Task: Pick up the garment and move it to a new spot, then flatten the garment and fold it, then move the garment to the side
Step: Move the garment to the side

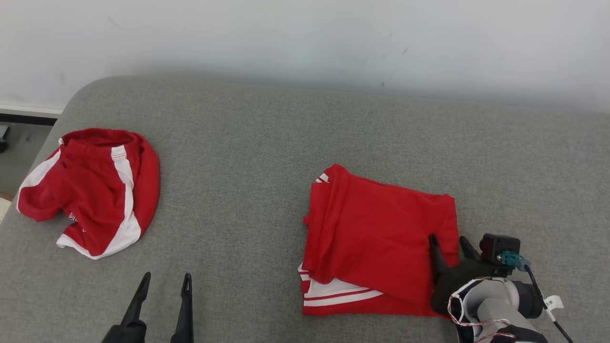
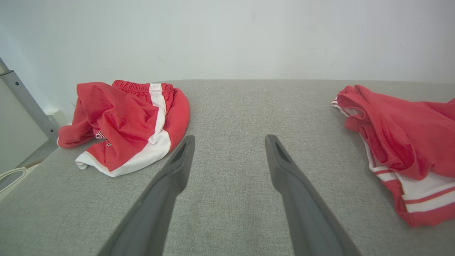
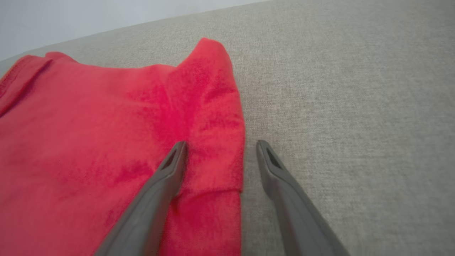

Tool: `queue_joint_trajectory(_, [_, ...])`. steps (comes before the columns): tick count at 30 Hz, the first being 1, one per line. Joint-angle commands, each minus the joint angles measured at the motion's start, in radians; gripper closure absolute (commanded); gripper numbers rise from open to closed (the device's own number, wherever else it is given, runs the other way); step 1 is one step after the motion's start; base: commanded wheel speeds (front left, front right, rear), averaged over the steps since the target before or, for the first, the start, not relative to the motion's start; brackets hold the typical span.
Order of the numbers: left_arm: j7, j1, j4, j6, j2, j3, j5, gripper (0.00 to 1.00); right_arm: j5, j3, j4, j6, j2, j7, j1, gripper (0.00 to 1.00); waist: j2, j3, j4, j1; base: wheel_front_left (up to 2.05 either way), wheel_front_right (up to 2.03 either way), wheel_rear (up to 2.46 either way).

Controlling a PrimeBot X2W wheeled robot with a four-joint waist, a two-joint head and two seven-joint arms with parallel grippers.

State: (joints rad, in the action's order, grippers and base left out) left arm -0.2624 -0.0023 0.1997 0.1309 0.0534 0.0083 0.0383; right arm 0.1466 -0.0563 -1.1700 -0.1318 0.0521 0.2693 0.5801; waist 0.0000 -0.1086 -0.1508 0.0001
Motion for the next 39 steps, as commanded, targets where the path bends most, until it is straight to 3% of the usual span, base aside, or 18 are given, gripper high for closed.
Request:
queue_joint_trajectory(1, [-0.003,-0.005,-0.001,-0.001,-0.002,0.004,0.007,0.0,0.031,0.018,-0.029,0.003,-0.003,-0.009,-0.017,0.0,0.0,0.0,0.002,-0.0001,0.0,0.0,0.0])
queue_joint_trajectory(2, [-0.003,-0.005,0.0,-0.001,-0.002,0.004,0.008,0.0,0.059,0.042,-0.035,0.003,-0.003,-0.01,-0.017,0.39,0.0,0.0,0.004,-0.0001,0.0,0.0,0.0])
queue_joint_trajectory(3, [-0.003,-0.005,0.0,-0.001,-0.003,0.005,0.008,0.0,0.084,0.067,-0.032,0.003,-0.004,-0.01,-0.021,1.0,0.0,-0.002,0.007,-0.0001,0.0,0.0,0.0])
queue_joint_trajectory(7, [-0.003,-0.016,0.0,-0.001,-0.003,0.005,0.015,0.0,0.151,0.141,-0.015,0.003,-0.002,-0.01,-0.029,1.0,0.0,-0.008,0.018,-0.0001,0.0,0.0,0.0])
queue_joint_trajectory(12, [-0.003,-0.023,-0.008,-0.002,-0.003,0.017,0.024,0.0,0.135,0.155,0.041,0.003,0.015,-0.005,0.023,1.0,0.0,-0.02,0.045,-0.0001,0.0,0.0,0.0])
queue_joint_trajectory(17, [-0.003,-0.032,-0.019,-0.002,-0.003,0.023,0.036,0.0,0.095,0.17,0.06,0.003,0.082,-0.005,0.092,1.0,0.0,-0.047,0.074,-0.0001,0.0,0.0,0.0])
queue_joint_trajectory(39, [-0.003,-0.157,-0.139,-0.001,0.019,0.015,0.024,0.0,0.001,0.417,0.0,0.003,0.444,-0.063,0.473,1.0,0.0,-0.258,0.188,-0.0001,0.0,0.0,0.0])
